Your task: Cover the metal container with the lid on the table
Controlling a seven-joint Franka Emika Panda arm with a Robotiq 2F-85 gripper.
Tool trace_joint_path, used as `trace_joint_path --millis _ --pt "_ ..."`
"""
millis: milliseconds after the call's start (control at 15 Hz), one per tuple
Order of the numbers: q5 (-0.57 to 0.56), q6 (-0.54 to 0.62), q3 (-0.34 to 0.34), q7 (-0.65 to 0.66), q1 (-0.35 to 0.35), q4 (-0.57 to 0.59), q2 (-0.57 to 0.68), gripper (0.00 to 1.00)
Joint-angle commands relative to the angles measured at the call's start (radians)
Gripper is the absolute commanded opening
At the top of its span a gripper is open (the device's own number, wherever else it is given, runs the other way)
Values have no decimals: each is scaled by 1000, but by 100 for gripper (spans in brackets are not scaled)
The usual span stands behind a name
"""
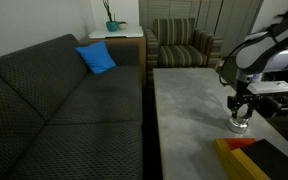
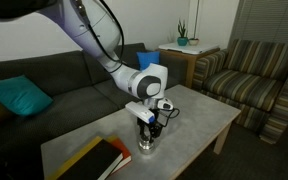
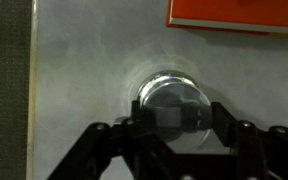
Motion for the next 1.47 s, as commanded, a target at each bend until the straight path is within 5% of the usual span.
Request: trace_joint_path --millis 0,1400 --pt "13 37 23 -31 -27 -24 0 44" --pt "30 31 53 -75 -53 -23 0 44"
